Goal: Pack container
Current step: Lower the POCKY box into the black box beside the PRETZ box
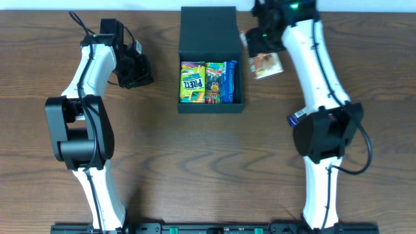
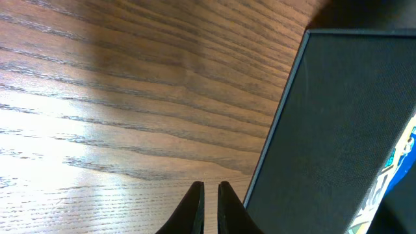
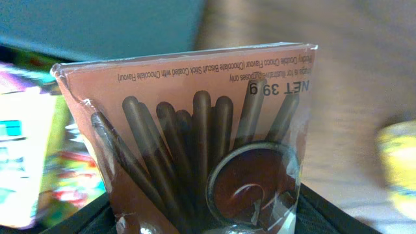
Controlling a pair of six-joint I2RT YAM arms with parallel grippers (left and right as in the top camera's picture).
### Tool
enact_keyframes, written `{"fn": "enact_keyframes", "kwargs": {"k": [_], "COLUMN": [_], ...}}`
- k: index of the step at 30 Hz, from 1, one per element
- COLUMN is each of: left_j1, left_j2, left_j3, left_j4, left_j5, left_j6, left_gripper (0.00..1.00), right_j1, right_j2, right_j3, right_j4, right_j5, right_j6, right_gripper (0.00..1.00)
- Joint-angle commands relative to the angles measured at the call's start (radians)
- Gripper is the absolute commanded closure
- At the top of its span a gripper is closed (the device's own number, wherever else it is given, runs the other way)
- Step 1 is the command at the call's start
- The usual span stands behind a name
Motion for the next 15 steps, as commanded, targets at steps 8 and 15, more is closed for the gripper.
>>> {"fn": "enact_keyframes", "kwargs": {"k": [8, 15], "left_j1": [0.002, 0.001], "left_j2": [0.014, 0.014], "left_j3": [-0.005, -0.005], "left_j4": [-0.018, -0.029], "left_j5": [-0.007, -0.007], "left_j6": [0.075, 0.121], "left_gripper": [0.9, 0.9], "right_j1": [0.209, 0.29], "right_j2": [0.019, 0.065], "right_j3": [0.011, 0.011], "right_j4": [0.016, 0.08], "right_j5": [0.0, 0.001], "right_j6": [0.485, 0.597], "right_gripper": [0.36, 0.37]}}
